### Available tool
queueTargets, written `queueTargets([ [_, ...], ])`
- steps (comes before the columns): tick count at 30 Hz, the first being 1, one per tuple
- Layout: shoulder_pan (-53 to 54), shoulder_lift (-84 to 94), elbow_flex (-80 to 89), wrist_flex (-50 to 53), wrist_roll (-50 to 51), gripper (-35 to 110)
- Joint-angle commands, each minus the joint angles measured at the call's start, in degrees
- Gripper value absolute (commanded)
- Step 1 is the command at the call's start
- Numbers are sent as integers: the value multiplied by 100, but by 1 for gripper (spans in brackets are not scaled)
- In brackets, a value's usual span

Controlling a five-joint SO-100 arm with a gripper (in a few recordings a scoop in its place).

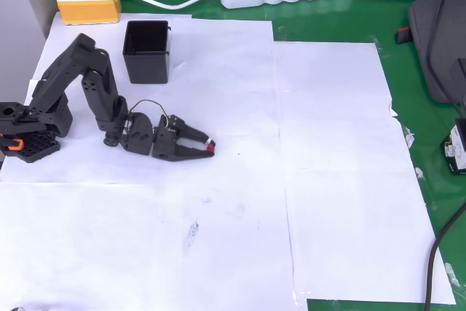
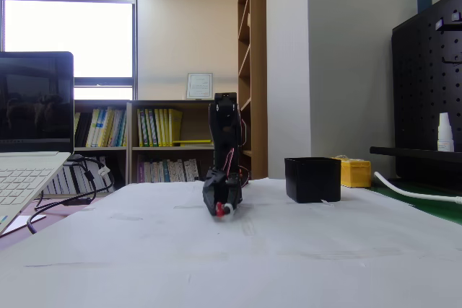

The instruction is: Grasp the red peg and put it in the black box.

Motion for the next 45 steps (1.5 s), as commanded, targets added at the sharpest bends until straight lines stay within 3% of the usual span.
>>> queueTargets([
  [1, -123, -1424, 167, 510, 70, 0],
  [15, -747, -4544, 483, 3190, 141, 0],
  [20, -949, -5379, 1354, 5458, 44, 0],
  [32, -1512, -5748, 3735, 9756, 97, 0],
  [45, -2733, -4896, 7251, 15908, 1389, 0],
])
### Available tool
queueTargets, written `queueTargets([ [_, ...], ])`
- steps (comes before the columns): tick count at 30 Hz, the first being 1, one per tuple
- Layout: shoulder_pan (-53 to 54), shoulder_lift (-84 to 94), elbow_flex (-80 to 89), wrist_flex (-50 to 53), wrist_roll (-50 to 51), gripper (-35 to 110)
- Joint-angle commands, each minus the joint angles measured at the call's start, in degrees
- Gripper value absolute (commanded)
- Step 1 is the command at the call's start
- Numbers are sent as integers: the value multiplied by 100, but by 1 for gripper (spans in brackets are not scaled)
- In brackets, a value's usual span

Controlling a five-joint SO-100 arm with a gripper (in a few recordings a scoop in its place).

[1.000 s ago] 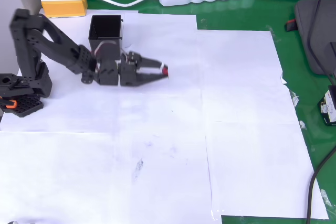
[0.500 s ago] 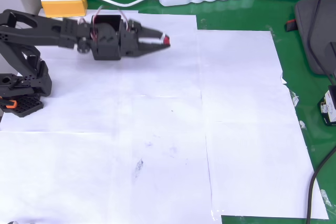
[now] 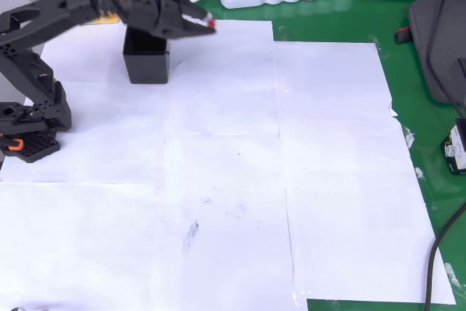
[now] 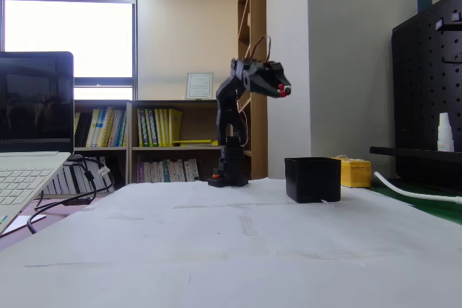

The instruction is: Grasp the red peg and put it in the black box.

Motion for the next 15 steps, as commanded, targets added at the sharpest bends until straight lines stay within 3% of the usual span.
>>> queueTargets([
  [1, -439, 299, 1222, 2021, 299, 0],
  [5, -1011, 562, 1538, 3234, 879, 0],
  [15, -1942, 1222, 1925, 3665, 2224, 0],
])
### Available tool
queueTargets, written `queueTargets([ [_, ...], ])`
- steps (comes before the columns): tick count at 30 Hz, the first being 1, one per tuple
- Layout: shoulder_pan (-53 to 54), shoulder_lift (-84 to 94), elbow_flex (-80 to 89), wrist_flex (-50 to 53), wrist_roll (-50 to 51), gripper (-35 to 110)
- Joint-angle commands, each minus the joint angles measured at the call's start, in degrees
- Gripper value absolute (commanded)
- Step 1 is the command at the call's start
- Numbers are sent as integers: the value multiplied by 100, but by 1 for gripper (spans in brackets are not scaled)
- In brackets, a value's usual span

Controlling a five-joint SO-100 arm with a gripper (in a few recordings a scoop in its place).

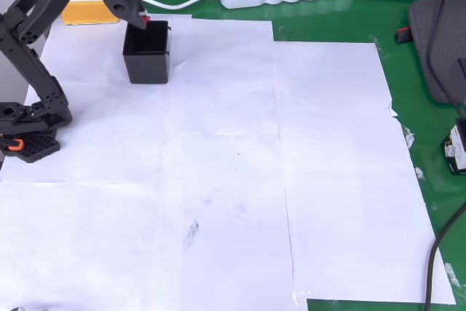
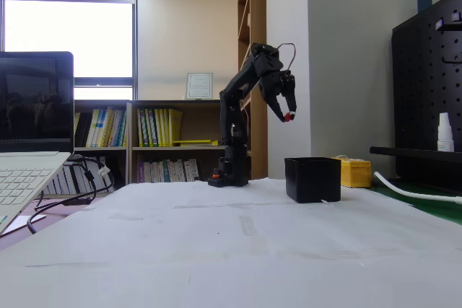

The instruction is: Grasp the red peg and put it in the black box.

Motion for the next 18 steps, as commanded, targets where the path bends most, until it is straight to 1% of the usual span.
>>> queueTargets([
  [1, -237, 264, 554, 299, 211, 0],
  [11, -562, 1564, 1072, 299, 826, 0],
  [18, -738, 2057, 1178, 132, 949, 0],
])
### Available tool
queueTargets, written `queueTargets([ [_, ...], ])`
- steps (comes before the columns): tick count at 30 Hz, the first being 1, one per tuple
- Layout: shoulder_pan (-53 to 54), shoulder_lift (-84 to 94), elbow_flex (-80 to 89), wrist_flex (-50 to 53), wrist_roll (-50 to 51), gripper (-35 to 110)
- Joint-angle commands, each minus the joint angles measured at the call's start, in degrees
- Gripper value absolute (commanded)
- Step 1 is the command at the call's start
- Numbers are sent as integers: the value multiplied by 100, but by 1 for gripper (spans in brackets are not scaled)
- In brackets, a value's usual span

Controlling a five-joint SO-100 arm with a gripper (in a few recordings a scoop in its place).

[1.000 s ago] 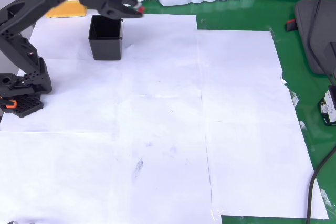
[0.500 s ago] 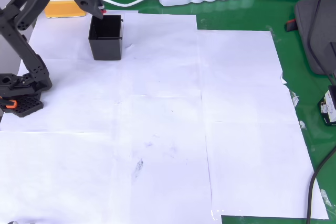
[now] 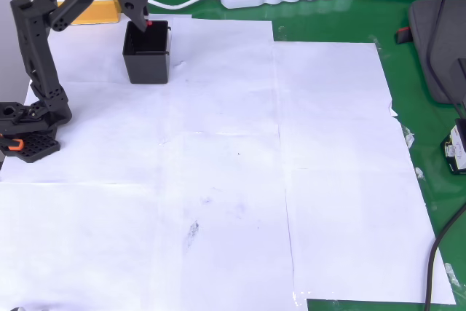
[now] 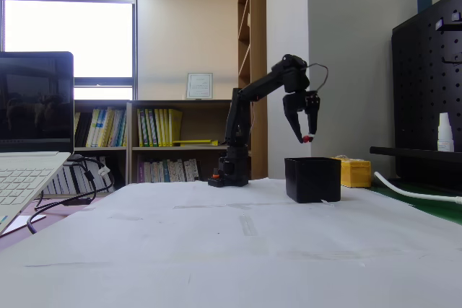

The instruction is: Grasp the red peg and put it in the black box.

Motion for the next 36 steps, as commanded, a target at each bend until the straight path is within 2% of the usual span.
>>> queueTargets([
  [1, -141, 70, 562, 132, -35, 0],
  [7, -141, 193, 659, 79, -62, 0],
  [11, -132, 229, 659, -9, -79, 7],
  [15, -53, 255, 650, -62, -53, 37],
  [19, -26, 299, 650, -18, -88, 39],
  [28, -9, 316, 642, 62, -97, 38],
  [31, 9, 290, 633, 62, -53, 2],
  [36, 176, 193, 633, 114, -132, 0],
])
